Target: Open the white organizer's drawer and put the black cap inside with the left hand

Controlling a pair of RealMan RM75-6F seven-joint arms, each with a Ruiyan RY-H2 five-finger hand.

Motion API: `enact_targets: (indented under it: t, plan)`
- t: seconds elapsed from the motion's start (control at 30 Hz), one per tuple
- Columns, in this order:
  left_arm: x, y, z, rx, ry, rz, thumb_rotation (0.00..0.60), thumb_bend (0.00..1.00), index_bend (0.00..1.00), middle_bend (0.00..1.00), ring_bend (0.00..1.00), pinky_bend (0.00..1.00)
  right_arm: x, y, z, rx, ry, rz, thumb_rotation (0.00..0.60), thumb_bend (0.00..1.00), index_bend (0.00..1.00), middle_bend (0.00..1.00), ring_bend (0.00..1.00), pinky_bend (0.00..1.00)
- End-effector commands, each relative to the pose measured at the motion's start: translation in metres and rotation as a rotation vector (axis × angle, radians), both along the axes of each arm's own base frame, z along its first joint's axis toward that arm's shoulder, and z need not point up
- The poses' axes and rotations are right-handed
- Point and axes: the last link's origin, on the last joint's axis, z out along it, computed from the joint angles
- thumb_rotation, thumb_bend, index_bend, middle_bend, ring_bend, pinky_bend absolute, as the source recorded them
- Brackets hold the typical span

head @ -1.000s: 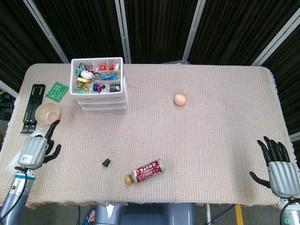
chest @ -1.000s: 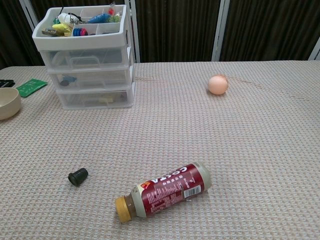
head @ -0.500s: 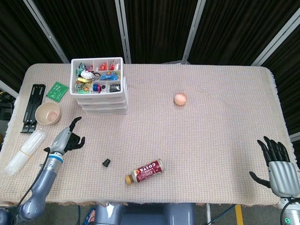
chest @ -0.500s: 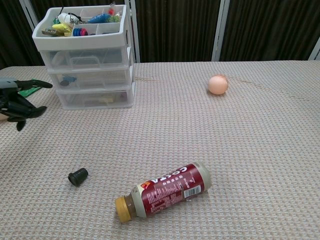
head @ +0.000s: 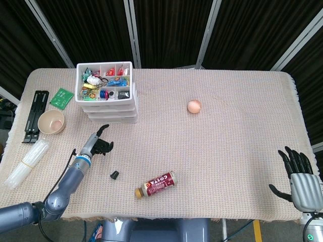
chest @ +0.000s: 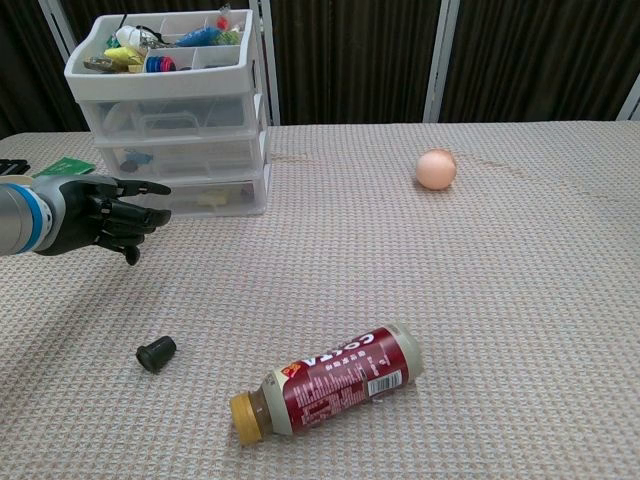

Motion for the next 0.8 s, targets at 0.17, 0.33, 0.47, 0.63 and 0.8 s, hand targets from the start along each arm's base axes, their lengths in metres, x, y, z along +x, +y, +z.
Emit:
enact_targets:
  t: [0.17, 0.33, 0.47, 0.63, 0.8]
  plan:
    - [0.002, 0.008, -0.009, 0.004, -0.06, 0.077, 0.6, 0.53, 0.02, 0.96, 0.86, 0.65, 0.0, 0.0, 0.001, -0.001, -0.005, -0.001, 0.6, 0.07, 0.09, 0.0, 0.0, 0.0]
    - [0.004, 0.017, -0.013, 0.006, -0.073, 0.107, 0.6, 0.54, 0.02, 0.96, 0.86, 0.65, 0.0, 0.0, 0.001, -0.002, -0.008, -0.001, 0.6, 0.07, 0.09, 0.0, 0.0, 0.0]
    - [0.006, 0.021, -0.017, 0.0, -0.1, 0.139, 0.6, 0.53, 0.02, 0.96, 0.86, 0.65, 0.0, 0.0, 0.001, -0.003, -0.008, -0.004, 0.6, 0.07, 0.09, 0.0, 0.0, 0.0]
    - [0.007, 0.025, -0.025, -0.022, -0.093, 0.149, 0.6, 0.54, 0.02, 0.96, 0.86, 0.65, 0.0, 0.0, 0.001, -0.006, -0.009, -0.003, 0.6, 0.07, 0.09, 0.0, 0.0, 0.0]
    - [0.009, 0.028, -0.032, -0.028, -0.092, 0.157, 0.6, 0.54, 0.02, 0.96, 0.86, 0.65, 0.0, 0.0, 0.002, -0.009, -0.012, -0.003, 0.6, 0.07, 0.09, 0.0, 0.0, 0.0]
